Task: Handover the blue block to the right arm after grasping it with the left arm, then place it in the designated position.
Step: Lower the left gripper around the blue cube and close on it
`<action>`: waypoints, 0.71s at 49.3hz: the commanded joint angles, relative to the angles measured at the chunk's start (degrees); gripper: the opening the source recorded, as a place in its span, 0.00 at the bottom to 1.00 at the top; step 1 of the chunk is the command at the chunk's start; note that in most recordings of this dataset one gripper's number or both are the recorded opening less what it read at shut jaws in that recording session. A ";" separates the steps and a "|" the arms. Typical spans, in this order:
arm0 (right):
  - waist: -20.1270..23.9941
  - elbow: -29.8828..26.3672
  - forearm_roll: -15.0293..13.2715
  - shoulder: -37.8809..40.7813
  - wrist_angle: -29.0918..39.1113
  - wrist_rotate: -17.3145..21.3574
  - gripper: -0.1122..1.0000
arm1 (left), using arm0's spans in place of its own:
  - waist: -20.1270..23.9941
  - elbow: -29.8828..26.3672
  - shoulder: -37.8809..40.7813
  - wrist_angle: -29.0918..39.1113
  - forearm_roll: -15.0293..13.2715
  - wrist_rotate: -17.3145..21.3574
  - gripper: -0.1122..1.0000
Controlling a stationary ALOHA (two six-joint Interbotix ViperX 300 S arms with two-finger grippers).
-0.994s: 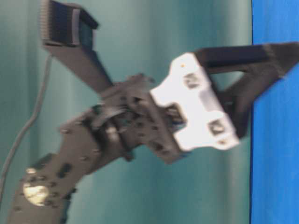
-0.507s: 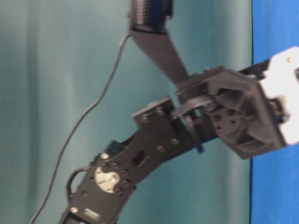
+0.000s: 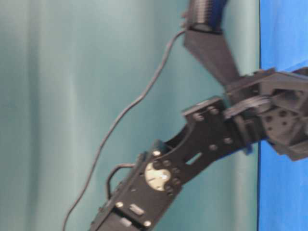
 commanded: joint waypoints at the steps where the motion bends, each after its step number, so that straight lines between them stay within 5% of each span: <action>1: -0.18 -1.41 0.09 0.26 -0.35 -0.09 0.99 | -0.44 -1.14 -0.88 -0.53 0.09 0.00 0.93; 17: -0.18 -1.49 0.09 0.35 -0.44 -0.09 0.99 | -1.49 -1.76 -0.70 -0.18 0.00 -0.09 0.89; 26: -0.09 -1.41 0.09 0.35 -0.44 -0.09 0.99 | -2.37 -3.43 -0.09 2.11 0.00 0.09 0.54; 35: -0.09 -1.41 0.09 0.35 -0.44 -0.09 0.99 | -2.37 -3.96 0.09 4.13 0.09 0.00 0.54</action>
